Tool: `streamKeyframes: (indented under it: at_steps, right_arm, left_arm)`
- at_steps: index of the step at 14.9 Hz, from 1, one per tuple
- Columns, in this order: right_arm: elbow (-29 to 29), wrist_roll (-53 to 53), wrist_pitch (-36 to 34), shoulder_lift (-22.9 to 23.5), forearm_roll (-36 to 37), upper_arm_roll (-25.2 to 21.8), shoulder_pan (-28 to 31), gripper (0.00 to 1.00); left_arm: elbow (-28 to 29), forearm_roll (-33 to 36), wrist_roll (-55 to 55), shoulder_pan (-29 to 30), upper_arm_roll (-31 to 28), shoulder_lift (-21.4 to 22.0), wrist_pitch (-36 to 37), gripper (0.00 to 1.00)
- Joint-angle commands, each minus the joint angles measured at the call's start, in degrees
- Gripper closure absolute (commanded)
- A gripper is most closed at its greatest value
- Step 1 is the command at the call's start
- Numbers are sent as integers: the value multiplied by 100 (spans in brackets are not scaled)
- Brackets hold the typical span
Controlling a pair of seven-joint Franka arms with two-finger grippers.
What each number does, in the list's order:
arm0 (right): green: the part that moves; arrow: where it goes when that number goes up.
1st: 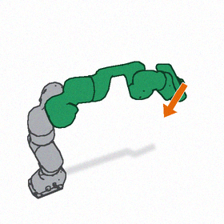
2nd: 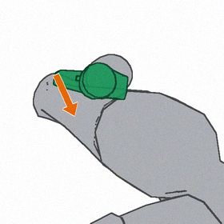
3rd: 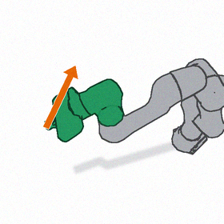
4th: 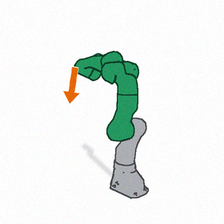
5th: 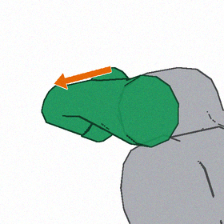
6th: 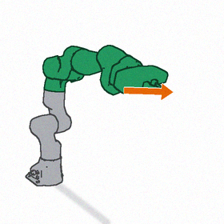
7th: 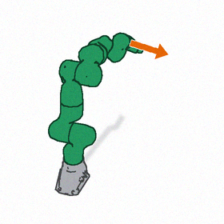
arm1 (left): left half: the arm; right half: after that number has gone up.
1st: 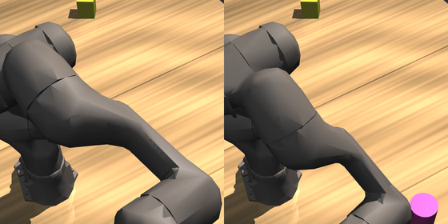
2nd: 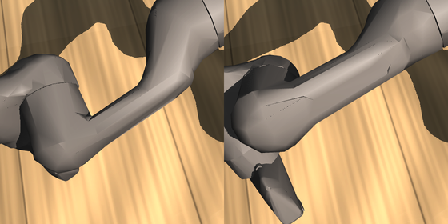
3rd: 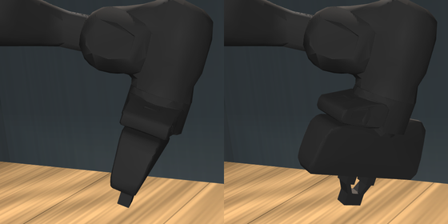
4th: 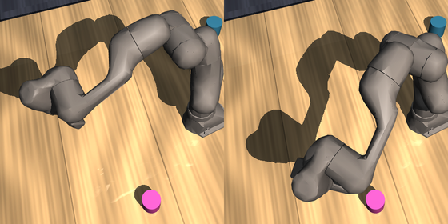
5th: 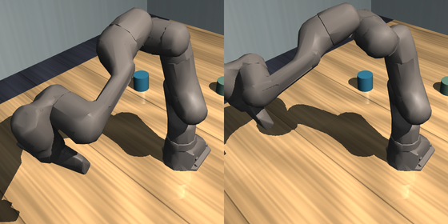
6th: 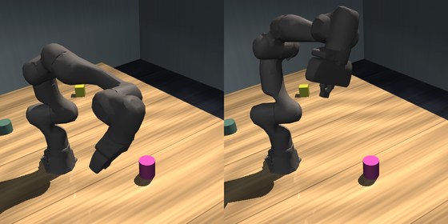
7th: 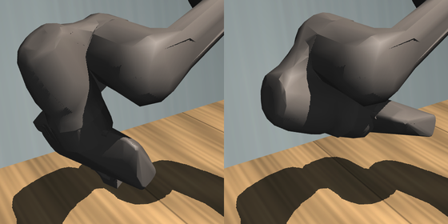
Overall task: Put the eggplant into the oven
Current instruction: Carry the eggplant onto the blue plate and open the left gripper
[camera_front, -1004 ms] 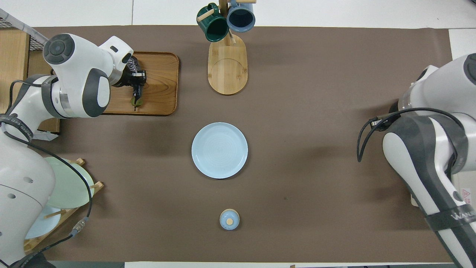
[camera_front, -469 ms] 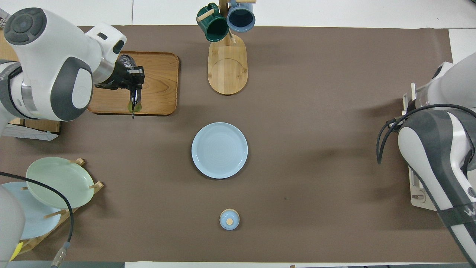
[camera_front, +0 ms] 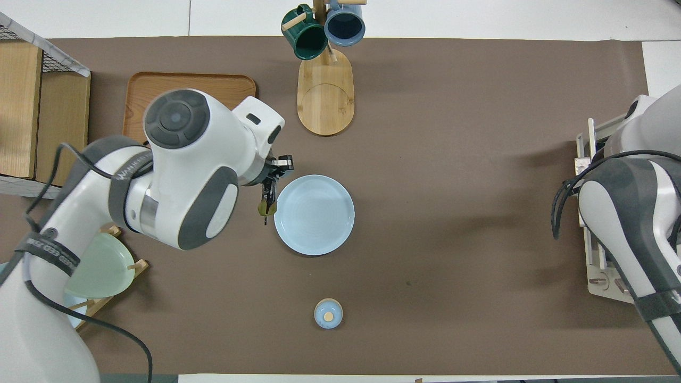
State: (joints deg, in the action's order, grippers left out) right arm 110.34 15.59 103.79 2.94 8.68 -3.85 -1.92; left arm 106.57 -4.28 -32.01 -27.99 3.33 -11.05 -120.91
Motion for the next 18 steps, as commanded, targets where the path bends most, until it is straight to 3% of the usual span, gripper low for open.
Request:
streamKeyframes:
  at_steps: [1,3,8,9,10,11,13,18]
  right_arm:
    - [269,173,71,-179,90,33,43,100]
    - [400,181,228,-241,81,33,51,100]
    - [857,111,633,-381,46,33,113,100]
    - [936,111,738,-408,29,33,104,100]
    - [1024,102,852,-425,2,42,104,100]
    - [1147,102,1001,-469,-7,33,104,100]
    - [1314,50,1248,-496,-42,42,61,100]
    - [1499,-135,1722,-399,-314,51,34,100]
  left_arm:
    - [1014,-82,-305,-512,-122,253,-1072,100]
    - [1103,-82,-464,-750,-122,-80,-1495,100]
    - [1314,-82,-447,-839,-122,-126,-1602,100]
    - [1305,-82,-429,-848,-122,-126,-1602,93]
    - [1279,-82,-420,-848,-131,-126,-1593,16]
    - [1235,-73,-386,-813,-139,-126,-1559,0]
    - [1008,-64,-272,-682,-174,-73,-1314,0]
    - [-187,-46,658,494,-166,-20,241,0]
